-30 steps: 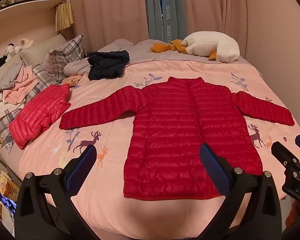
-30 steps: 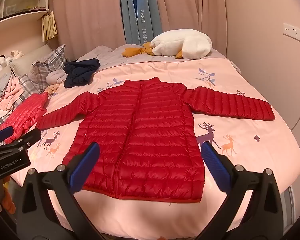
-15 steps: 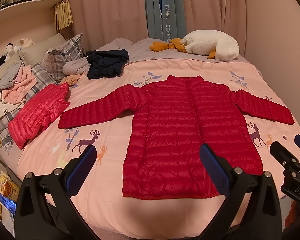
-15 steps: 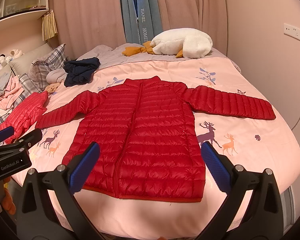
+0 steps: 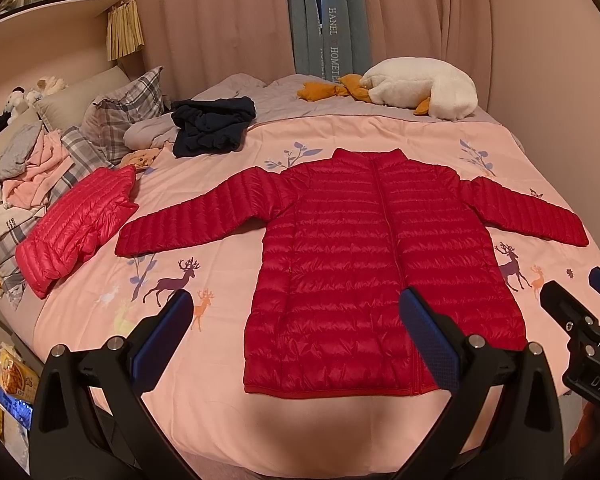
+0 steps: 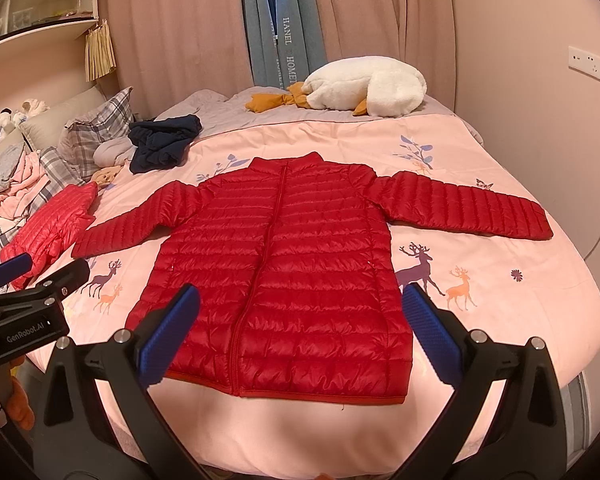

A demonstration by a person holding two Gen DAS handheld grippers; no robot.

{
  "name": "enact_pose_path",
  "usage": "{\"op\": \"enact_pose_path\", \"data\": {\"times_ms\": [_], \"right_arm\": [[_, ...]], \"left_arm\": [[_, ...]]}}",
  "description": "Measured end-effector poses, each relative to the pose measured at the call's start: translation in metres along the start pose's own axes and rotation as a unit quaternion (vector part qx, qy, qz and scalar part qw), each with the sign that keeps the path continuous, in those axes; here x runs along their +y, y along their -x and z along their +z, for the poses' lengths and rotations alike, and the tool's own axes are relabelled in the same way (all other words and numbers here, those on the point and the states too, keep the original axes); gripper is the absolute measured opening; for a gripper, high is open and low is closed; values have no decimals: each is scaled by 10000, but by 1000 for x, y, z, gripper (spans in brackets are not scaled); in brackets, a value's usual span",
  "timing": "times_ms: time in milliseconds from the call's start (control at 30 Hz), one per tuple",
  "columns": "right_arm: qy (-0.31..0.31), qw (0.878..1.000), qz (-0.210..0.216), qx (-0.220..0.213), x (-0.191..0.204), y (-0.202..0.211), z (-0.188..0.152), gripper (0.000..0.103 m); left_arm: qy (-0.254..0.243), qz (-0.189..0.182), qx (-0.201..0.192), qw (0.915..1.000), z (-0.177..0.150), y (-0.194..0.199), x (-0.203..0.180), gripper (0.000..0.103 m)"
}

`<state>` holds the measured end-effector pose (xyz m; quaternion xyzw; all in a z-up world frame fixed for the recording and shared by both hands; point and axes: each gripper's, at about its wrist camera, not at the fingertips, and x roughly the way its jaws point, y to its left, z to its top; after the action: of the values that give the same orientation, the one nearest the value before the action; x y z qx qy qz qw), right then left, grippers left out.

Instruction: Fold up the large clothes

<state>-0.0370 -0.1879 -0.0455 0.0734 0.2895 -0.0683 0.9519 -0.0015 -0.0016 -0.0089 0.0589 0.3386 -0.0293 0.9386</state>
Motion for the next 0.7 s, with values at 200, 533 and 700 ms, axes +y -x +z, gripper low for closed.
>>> {"op": "enact_pose_path", "data": {"times_ms": [200,533,700], "right_arm": [[1,10000,5,0,0,0,0,101],[-1,10000,1,0,0,0,0,101],[-5,10000,6,3,0,0,0,101]], "left_arm": [[-7,-3,-1,10000,-1,0,-1,102],[-25,9,3,10000,1,0,-1,102],[-27,10,6,10000,1,0,-1,102]]}}
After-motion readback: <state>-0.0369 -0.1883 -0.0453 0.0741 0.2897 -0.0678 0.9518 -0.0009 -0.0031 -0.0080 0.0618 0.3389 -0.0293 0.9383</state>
